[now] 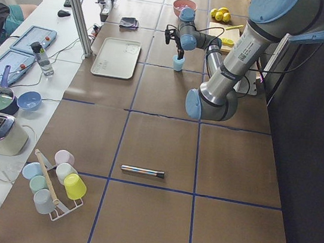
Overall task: Mash ice and strawberries in cup
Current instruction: 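Withdraw the left gripper from the cup toward the muddler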
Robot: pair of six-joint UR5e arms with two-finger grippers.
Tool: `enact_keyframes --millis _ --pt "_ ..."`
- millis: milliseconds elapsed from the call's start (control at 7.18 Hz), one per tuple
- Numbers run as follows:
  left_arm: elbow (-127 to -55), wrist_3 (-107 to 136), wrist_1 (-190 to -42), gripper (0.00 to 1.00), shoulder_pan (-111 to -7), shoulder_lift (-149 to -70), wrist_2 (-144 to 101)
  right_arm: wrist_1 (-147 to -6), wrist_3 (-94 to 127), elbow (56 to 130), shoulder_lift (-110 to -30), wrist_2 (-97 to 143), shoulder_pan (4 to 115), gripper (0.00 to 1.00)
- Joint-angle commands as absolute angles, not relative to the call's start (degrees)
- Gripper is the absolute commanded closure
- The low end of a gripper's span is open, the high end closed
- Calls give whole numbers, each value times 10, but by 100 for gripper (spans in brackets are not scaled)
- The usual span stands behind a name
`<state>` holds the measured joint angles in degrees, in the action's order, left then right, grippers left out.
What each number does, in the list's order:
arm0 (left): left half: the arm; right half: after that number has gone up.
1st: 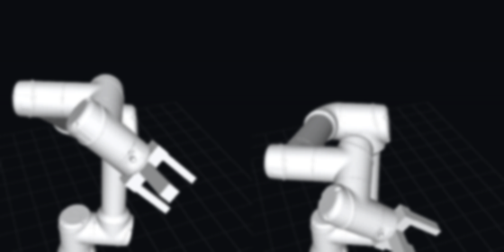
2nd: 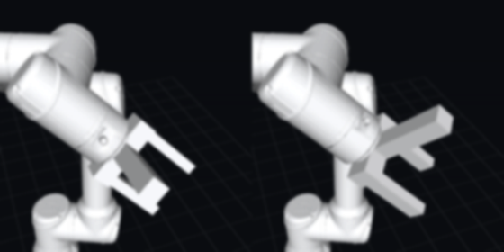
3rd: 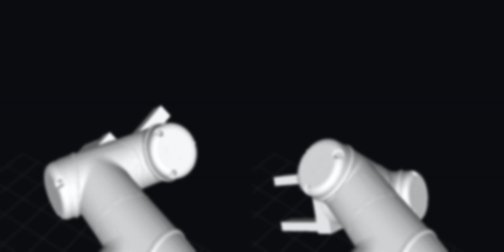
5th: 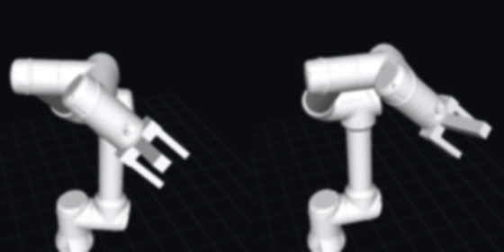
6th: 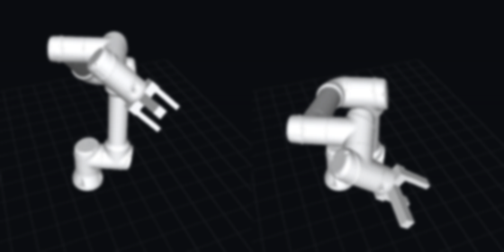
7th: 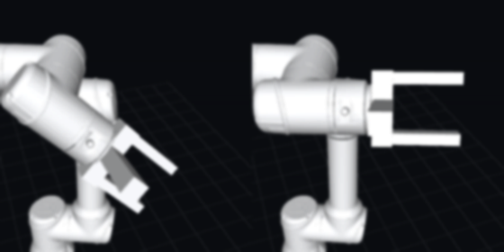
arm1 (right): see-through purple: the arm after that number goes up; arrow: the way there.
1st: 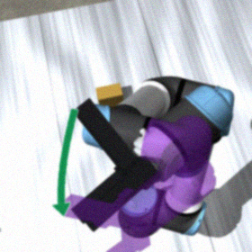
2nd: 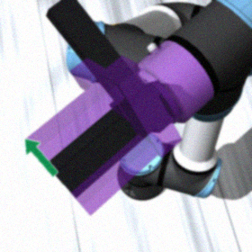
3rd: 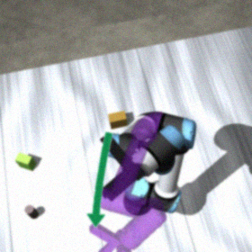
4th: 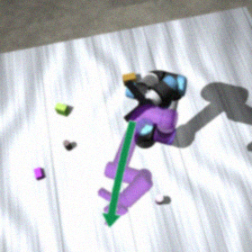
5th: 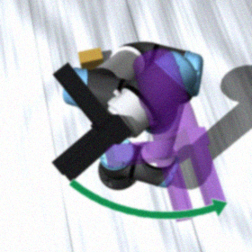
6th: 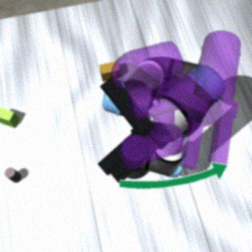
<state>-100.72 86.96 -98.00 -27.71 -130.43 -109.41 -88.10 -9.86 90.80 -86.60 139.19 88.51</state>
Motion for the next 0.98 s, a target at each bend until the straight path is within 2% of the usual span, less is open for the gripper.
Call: enact_keyframes --millis 0,279,836 --pt "-1103 769 -878 0 -321 -1248 -1126 -881 -99 909 -867 1388 885 1" --pt "-1162 660 -843 0 -364 -1166 -1146 -875 -101 909 -881 1386 885 1" --pt "-1172 445 -851 0 -490 -1001 -1217 -867 -77 904 -888 1372 911 1"
